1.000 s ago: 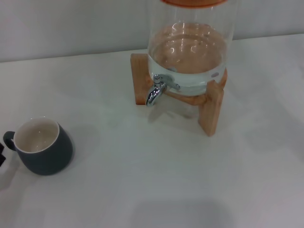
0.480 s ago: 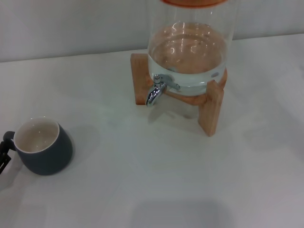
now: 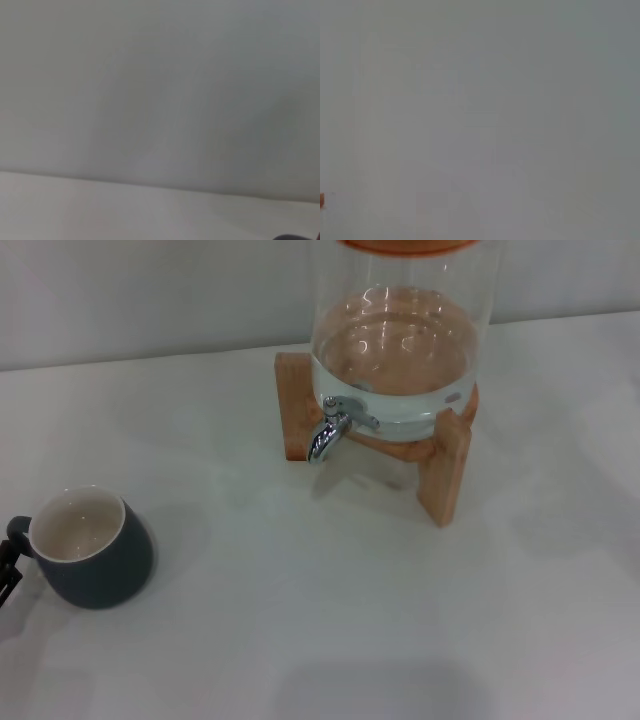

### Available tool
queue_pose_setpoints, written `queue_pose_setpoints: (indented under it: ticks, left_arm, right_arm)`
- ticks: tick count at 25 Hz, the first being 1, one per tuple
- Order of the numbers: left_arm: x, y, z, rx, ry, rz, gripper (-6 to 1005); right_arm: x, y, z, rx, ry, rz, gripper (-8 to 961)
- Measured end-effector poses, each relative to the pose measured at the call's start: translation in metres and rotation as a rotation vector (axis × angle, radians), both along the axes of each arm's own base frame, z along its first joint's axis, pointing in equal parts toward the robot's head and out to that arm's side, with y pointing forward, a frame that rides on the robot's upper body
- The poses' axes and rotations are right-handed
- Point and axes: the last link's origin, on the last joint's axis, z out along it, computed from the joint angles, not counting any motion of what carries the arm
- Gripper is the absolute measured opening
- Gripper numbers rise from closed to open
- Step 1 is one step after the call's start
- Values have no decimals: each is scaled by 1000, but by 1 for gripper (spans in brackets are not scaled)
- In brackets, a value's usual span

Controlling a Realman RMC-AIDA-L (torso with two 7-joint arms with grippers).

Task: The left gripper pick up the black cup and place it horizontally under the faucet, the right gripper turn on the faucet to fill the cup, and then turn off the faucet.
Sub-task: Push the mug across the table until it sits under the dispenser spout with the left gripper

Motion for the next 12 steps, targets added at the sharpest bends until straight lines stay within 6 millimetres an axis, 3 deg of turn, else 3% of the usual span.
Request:
queue_pose_setpoints:
  ticks: [12]
  left_arm:
    - [-2, 2, 3, -12, 73, -18, 887]
  right_arm:
    - [0, 0, 1, 6, 6, 1, 748]
